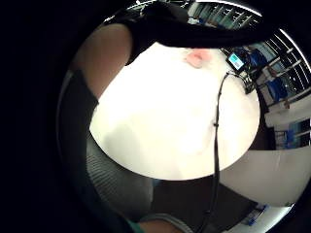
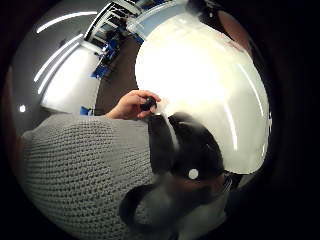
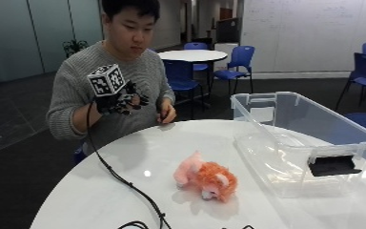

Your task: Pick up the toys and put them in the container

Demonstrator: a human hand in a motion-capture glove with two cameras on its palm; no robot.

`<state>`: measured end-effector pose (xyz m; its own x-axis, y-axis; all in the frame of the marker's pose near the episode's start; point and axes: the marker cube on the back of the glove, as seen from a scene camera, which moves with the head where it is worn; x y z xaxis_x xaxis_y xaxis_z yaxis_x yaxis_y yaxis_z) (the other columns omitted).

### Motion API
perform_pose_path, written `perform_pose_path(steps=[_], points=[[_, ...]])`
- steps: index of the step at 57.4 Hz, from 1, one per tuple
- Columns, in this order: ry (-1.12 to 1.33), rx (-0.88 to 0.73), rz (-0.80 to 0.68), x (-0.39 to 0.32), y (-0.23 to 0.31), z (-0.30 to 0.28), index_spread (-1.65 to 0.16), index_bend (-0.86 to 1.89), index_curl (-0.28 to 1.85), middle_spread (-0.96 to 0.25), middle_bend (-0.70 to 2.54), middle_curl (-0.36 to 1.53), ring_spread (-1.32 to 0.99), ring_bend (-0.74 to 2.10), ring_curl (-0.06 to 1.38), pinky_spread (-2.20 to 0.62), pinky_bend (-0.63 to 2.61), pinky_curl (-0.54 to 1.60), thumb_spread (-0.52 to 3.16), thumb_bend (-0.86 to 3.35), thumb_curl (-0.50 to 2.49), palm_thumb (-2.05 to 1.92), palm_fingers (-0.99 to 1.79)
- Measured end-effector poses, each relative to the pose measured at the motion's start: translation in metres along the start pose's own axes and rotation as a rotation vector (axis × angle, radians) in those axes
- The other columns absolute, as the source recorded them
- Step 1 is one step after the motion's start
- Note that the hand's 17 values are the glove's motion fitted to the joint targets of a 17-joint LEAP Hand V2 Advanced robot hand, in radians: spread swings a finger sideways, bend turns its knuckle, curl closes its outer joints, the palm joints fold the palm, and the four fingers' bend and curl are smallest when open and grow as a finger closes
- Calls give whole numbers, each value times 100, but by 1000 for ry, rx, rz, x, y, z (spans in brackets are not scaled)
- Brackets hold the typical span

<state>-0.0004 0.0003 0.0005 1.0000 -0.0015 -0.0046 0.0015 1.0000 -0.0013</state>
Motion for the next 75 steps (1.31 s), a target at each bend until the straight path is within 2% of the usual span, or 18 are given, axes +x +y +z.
perform_pose_path(steps=[6, 13, 23, 36, 46, 55, 61, 75], points=[[16, -11, -2, 1, -2, 0, -23, 25, 11, -11, 18, 7, -4, 18, 3, 3, 49, 15, 84, 1, 2, 0, 16], [20, -25, 18, 3, -5, 0, -29, 24, 17, -13, 18, 11, -4, 19, 6, 4, 53, 19, 114, 0, 6, -2, 12], [21, -30, 31, 8, -9, 1, -33, 23, 23, -15, 18, 16, -5, 20, 9, 4, 56, 23, 134, -2, 10, -3, 8], [38, -35, 58, 15, -31, -7, -34, 20, 29, -15, 18, 21, -5, 22, 13, 5, 58, 26, 142, -2, 13, -3, 5], [109, 0, 89, 49, -113, -27, -35, 19, 32, -16, 17, 24, -5, 23, 15, 5, 62, 28, 143, -2, 15, -3, 3], [108, -43, 188, 104, -223, -25, -35, 15, 33, -15, 16, 25, -6, 28, 19, 5, 68, 31, 143, -2, 16, -4, -1], [92, -105, 256, 135, -276, -15, -34, 13, 31, -14, 15, 25, -6, 32, 20, 5, 74, 33, 143, -2, 16, -3, -7], [120, -193, 340, 167, -324, 13, -33, 13, 28, -14, 15, 25, -6, 33, 24, 5, 82, 36, 142, -2, 19, -2, -12]])
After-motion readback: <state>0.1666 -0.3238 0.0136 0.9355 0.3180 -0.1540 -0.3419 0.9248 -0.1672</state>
